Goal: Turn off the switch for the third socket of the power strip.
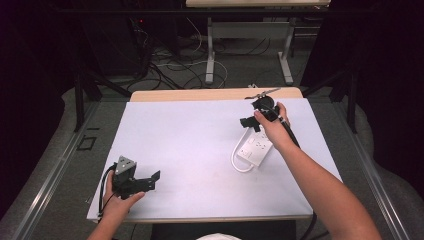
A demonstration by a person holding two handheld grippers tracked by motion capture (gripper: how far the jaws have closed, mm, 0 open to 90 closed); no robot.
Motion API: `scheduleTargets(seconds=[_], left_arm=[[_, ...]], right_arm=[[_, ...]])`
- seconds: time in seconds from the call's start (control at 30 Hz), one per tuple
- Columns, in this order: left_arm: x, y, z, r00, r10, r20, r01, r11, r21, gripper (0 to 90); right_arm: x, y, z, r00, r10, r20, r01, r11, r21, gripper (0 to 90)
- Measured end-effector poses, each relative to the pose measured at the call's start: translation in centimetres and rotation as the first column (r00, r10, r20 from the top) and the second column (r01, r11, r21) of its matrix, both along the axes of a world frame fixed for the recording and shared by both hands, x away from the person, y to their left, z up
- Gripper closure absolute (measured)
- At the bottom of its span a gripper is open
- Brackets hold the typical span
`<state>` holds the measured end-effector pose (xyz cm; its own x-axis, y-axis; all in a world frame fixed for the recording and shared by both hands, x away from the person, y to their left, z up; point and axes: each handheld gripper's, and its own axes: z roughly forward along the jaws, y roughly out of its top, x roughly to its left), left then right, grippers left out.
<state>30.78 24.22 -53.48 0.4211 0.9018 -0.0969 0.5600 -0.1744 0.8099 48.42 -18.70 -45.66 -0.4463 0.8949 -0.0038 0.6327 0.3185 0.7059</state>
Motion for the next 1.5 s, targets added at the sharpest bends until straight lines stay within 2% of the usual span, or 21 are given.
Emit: scheduleTargets(seconds=[0.13, 0.5, 0.83, 1.17, 1.5], left_arm=[[0.0, -0.1, 0.0, 1.0, 0.0, 0.002, 0.0, 1.0, 0.005, 3.0], [0.0, -0.2, 0.0, 0.9998, -0.008, 0.016, 0.008, 1.0, -0.005, 0.2], [-0.1, -0.2, 0.1, 0.9998, -0.007, 0.02, 0.007, 0.9999, 0.008, 0.2], [-0.2, -0.2, 0.2, 0.9996, 0.0, 0.029, 0.0, 1.0, -0.003, 0.2], [-0.3, -0.2, 0.3, 0.9995, 0.003, 0.031, -0.003, 1.0, -0.005, 0.2]], right_arm=[[-1.0, -0.2, 0.5, 0.9995, 0.012, 0.03, -0.012, 1.0, -0.02, 0.0], [-3.9, -1.3, 0.7, 0.9983, 0.045, 0.038, -0.045, 0.999, 0.02, 0.0], [-6.9, -2.1, 0.9, 0.9957, 0.075, 0.055, -0.078, 0.995, 0.055, 0.0], [-10.0, -3.3, 0.0, 0.9932, 0.096, 0.066, -0.102, 0.991, 0.086, 0.0], [-12.5, -5.1, -0.9, 0.9935, 0.068, 0.092, -0.079, 0.989, 0.122, 0.0]])
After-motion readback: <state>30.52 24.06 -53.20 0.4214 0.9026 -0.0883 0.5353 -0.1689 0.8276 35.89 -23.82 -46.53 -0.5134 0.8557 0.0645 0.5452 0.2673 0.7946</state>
